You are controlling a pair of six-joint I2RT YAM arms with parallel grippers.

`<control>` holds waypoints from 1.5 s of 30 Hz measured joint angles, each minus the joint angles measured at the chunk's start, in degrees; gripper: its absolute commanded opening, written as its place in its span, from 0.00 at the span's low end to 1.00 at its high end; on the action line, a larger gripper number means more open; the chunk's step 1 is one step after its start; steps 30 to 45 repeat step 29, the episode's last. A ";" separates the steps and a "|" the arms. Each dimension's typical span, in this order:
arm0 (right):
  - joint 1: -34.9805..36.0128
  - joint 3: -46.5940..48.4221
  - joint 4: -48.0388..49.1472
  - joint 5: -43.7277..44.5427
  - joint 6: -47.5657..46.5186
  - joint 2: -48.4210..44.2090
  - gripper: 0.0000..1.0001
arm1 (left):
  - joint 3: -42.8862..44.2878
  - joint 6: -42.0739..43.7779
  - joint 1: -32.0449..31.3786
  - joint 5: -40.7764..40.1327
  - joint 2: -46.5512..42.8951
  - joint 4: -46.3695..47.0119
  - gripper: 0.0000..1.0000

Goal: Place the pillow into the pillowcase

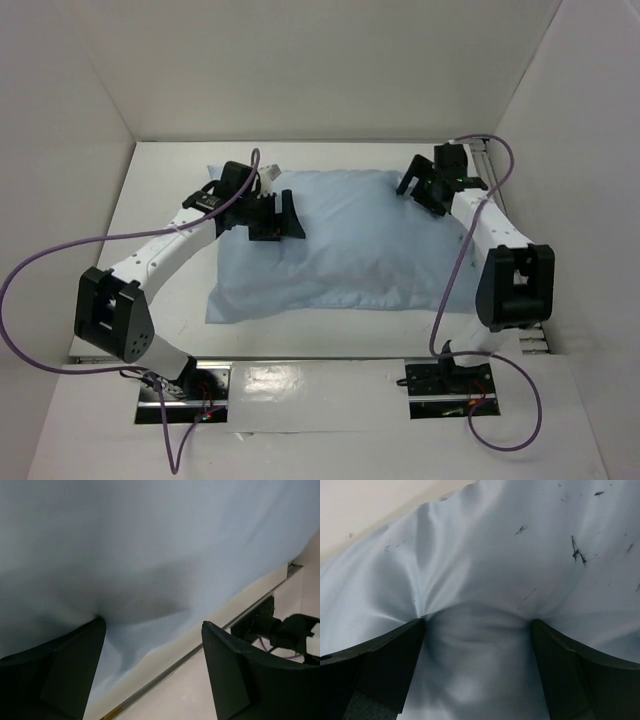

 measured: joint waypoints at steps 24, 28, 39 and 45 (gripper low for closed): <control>10.49 22.21 -11.91 28.79 1.16 -2.38 1.00 | 21.22 6.01 12.66 -13.35 -6.56 -5.03 1.00; 8.94 17.07 -11.78 34.27 -0.35 -13.09 1.00 | 17.07 7.30 12.76 -14.51 -15.91 -4.92 1.00; 8.90 15.43 -11.72 35.12 -0.63 -15.06 1.00 | 15.80 7.58 12.76 -14.56 -17.88 -4.63 1.00; 8.90 15.43 -11.72 35.12 -0.63 -15.06 1.00 | 15.80 7.58 12.76 -14.56 -17.88 -4.63 1.00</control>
